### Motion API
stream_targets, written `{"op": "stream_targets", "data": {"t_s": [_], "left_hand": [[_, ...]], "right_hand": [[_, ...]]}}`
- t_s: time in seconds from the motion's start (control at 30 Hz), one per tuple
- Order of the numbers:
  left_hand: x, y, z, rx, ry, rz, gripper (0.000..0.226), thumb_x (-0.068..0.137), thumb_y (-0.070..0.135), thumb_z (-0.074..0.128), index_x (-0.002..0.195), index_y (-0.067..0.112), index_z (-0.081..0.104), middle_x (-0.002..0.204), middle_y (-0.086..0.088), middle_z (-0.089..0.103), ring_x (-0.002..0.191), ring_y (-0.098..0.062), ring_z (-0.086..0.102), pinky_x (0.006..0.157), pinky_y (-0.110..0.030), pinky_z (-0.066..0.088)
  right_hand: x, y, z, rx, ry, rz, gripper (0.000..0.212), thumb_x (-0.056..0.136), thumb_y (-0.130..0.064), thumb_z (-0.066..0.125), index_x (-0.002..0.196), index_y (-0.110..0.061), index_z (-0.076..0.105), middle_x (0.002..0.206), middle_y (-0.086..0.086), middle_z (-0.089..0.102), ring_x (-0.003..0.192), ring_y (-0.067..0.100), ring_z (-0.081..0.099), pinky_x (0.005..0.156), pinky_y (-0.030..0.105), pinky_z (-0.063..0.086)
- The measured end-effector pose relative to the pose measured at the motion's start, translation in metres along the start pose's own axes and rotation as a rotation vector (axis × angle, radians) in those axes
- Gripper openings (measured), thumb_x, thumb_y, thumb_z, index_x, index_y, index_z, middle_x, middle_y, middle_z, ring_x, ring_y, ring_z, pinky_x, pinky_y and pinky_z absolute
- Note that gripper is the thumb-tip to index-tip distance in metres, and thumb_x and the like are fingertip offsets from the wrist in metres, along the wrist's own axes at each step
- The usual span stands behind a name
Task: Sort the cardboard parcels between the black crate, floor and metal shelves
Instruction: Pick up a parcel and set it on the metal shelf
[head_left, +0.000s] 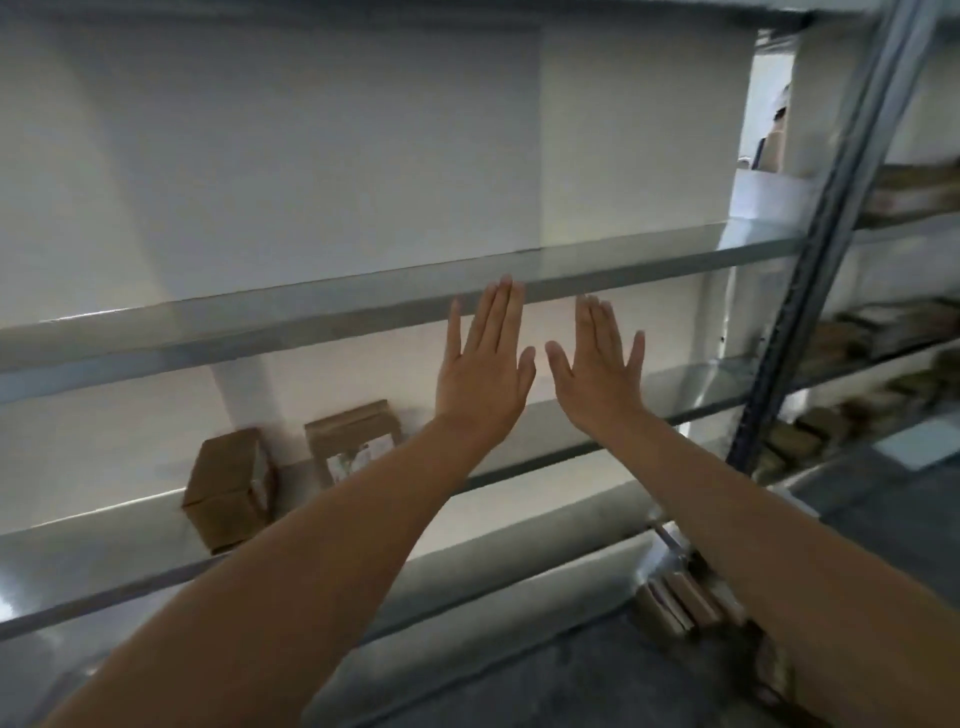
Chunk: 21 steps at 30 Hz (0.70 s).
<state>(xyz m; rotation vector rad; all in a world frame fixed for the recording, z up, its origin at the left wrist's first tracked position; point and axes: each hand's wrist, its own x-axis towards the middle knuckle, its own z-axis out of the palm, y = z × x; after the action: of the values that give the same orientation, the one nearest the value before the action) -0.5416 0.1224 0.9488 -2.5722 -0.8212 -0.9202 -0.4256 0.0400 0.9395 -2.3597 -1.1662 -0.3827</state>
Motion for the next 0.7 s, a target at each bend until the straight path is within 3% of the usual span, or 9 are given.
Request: {"op": "stream_targets", "data": {"t_s": [0.17,0.27,0.47,0.7], "left_hand": [[0.007,0.097,0.035,-0.14,-0.034,0.14,0.064,0.105,0.042,0.024,0.156,0.013,0.001,0.164,-0.003,-0.003,0.148,-0.013,-0.013,0.122,-0.046,-0.002],[0.004,0.133,0.059,-0.178,-0.067,0.251,0.064,0.104,0.04,0.028,0.156,0.011,0.003,0.164,-0.004,0.001,0.151,-0.017,-0.003,0.122,-0.048,0.001],[0.013,0.19,0.094,-0.335,-0.133,0.388,0.063,0.104,0.039,0.025,0.156,0.013,0.002,0.164,-0.003,-0.001,0.151,-0.017,-0.005,0.122,-0.048,-0.003],[0.048,0.202,0.14,-0.501,-0.176,0.482,0.064,0.103,0.04,0.027,0.156,0.013,0.004,0.164,-0.003,0.002,0.151,-0.016,-0.003,0.121,-0.045,-0.006]], "right_hand": [[-0.017,0.107,-0.025,-0.051,0.031,0.246,0.065,0.105,-0.045,0.018,0.157,-0.015,-0.006,0.165,0.0,-0.01,0.151,0.014,-0.011,0.12,0.053,-0.008],[-0.039,0.145,-0.031,-0.111,0.05,0.34,0.065,0.104,-0.045,0.02,0.157,-0.015,-0.004,0.165,0.0,-0.008,0.151,0.014,-0.01,0.119,0.051,-0.011],[-0.067,0.202,-0.027,-0.189,-0.003,0.486,0.066,0.104,-0.046,0.021,0.157,-0.015,-0.003,0.165,-0.001,-0.007,0.151,0.013,-0.011,0.12,0.051,-0.011],[-0.05,0.223,-0.015,-0.202,-0.002,0.698,0.065,0.104,-0.045,0.023,0.157,-0.015,-0.002,0.165,0.0,-0.005,0.151,0.014,-0.011,0.118,0.05,-0.013]]}}
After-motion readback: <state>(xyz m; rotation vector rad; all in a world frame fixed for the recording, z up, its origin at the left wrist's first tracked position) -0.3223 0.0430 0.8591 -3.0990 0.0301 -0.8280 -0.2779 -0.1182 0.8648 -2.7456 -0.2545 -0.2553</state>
